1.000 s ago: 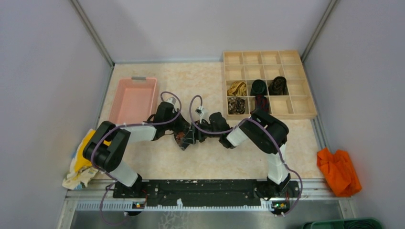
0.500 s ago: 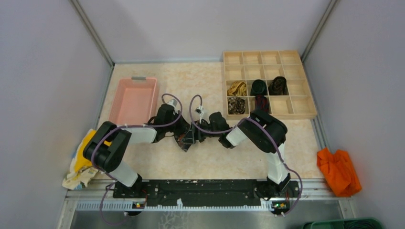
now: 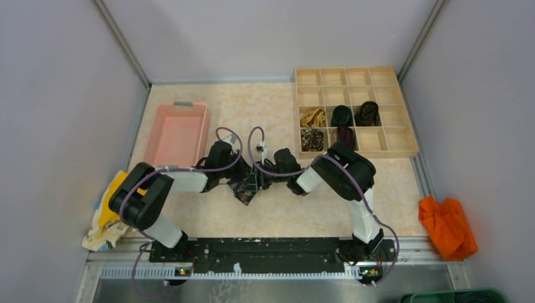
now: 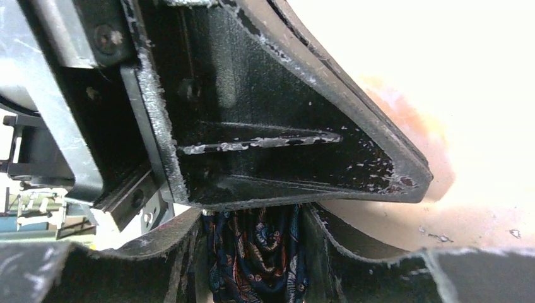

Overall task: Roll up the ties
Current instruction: Pick up the tie at the center of the board, then place the tie in the storage box.

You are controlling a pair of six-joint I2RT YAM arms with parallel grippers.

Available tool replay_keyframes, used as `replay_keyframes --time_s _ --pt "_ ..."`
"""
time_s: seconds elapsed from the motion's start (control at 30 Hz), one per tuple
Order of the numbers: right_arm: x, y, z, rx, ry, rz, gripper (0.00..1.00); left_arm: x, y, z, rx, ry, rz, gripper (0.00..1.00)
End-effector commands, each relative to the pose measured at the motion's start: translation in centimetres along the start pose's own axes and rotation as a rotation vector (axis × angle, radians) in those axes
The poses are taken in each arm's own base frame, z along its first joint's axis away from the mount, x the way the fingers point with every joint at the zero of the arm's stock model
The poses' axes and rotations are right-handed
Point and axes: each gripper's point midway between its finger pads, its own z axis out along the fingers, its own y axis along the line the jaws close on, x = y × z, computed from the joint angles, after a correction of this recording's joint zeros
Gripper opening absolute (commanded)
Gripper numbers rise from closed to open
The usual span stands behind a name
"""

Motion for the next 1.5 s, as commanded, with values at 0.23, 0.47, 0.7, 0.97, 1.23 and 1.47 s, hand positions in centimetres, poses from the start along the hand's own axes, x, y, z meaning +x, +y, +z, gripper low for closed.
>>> replay_keyframes --time_s 0.23,0.47,0.7,0.97,1.23,1.47 --pt "3.5 -4.3 -1.5 0.195 0.084 0.039 0.0 -3.5 -0.7 -4.3 -0.136 -0.112 0.045 0.0" --pt "2.3 -3.6 -2.9 0.356 0.084 -0.109 0.0 -9.4 -2.4 -12.9 -0.223 -0.372 0.034 0.0" --pt "0.9 -2.9 -3.8 0.64 0.087 -0.324 0.0 -10.3 -2.8 -18.0 -0.16 -0.524 0.03 0.0" --pt "-2.1 -0.6 -5.7 0.836 0.007 -0.468 0.0 -10.0 -2.7 -19.1 -0.139 -0.543 0.047 0.0" --pt "-6.5 -1.2 -11.0 1.113 -0.104 -0.493 0.0 -9.4 -3.1 -17.7 -0.098 -0.512 0.05 0.0" --pt "-11.8 -2.7 -17.9 1.24 -0.261 -0.354 0.0 -8.9 -4.5 -14.9 -0.008 -0.466 0.062 0.0"
